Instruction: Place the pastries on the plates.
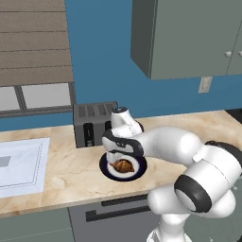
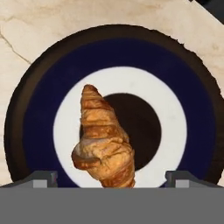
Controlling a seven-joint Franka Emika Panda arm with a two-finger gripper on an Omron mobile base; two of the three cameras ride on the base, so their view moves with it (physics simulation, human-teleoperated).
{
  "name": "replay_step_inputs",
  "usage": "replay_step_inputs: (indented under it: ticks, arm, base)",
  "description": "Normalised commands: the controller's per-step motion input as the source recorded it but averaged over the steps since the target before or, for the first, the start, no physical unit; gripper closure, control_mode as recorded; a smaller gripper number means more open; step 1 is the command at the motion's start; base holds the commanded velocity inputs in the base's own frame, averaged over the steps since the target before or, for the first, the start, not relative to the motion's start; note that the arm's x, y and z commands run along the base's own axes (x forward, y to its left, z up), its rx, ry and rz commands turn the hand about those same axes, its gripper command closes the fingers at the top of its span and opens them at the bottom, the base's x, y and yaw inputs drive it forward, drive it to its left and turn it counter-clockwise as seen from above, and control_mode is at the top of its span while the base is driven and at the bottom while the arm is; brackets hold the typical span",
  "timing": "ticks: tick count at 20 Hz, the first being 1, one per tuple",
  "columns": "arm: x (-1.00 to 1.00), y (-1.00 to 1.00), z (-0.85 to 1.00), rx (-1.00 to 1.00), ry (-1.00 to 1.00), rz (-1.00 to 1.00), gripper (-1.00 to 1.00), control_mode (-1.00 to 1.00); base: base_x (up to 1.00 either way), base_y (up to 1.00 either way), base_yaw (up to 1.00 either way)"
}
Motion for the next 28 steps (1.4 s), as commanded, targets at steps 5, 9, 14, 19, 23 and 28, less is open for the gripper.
replay_step_inputs:
  ticks: [5,9,14,19,23,28]
  arm:
    - [-0.21,0.04,0.48,0.00,-0.06,-0.02,-1.00,-1.00]
    - [-0.49,-0.16,0.93,0.00,-0.16,-0.02,-1.00,-1.00]
    - [-0.67,-0.15,1.00,0.00,-0.29,-0.02,-1.00,-1.00]
    - [-0.74,-0.24,1.00,0.00,-0.41,-0.02,-1.00,-1.00]
    - [-0.67,-0.28,1.00,0.00,-0.44,-0.01,-1.00,-1.00]
    - [-0.51,-0.26,1.00,0.00,-0.39,-0.02,-1.00,-1.00]
  base:
    - [0.00,0.00,0.00]
    - [0.00,0.00,0.00]
    - [0.00,0.00,0.00]
    - [0.00,0.00,0.00]
    - [0.00,0.00,0.00]
    - [0.00,0.00,0.00]
